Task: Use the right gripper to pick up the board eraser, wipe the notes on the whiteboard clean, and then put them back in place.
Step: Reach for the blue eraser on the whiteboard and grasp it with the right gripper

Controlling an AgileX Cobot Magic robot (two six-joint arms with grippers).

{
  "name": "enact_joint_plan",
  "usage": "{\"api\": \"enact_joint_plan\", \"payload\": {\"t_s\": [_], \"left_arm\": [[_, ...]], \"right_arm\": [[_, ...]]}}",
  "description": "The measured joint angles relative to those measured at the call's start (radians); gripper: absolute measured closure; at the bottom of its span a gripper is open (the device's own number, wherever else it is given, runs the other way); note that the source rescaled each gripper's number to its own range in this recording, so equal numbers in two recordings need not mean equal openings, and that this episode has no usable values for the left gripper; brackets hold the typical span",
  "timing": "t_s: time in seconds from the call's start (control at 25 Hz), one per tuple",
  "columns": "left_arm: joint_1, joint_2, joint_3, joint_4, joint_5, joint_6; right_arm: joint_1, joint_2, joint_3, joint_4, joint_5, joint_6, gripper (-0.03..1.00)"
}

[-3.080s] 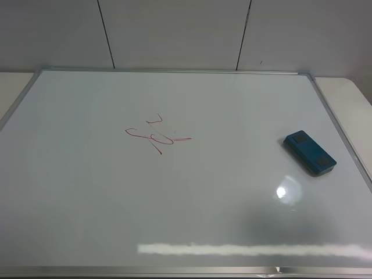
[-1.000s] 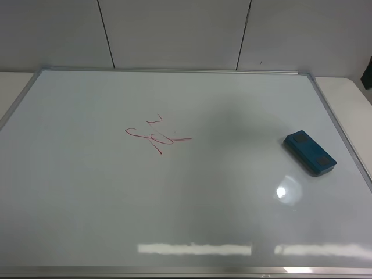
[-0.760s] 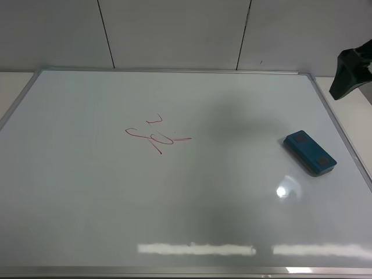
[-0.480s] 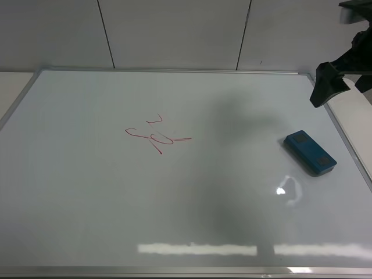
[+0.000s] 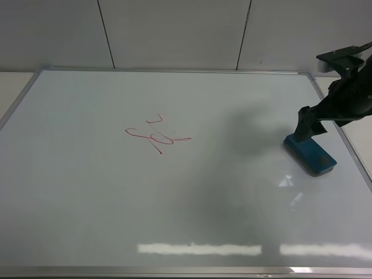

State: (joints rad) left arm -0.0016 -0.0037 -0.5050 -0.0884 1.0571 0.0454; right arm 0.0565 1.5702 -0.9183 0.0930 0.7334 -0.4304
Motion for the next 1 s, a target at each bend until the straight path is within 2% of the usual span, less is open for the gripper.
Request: {"api": "enact_joint_plan", "payload": {"t_s": [0.24, 0.48, 1.0], "left_arm": [[0.0, 0.0, 0.0, 0.0, 0.0, 0.0], [0.0, 0.0, 0.0, 0.0, 0.0, 0.0], [0.0, 0.0, 0.0, 0.0, 0.0, 0.0]], "right_arm": [[0.0, 0.0, 0.074, -0.006, -0.11, -0.013, -0.03], [0.0, 0.002, 0.123, -0.065, -0.213, 0.014, -0.03], [-0.02, 0.148, 0.13, -0.079, -0.311, 0.039, -0.03]]}}
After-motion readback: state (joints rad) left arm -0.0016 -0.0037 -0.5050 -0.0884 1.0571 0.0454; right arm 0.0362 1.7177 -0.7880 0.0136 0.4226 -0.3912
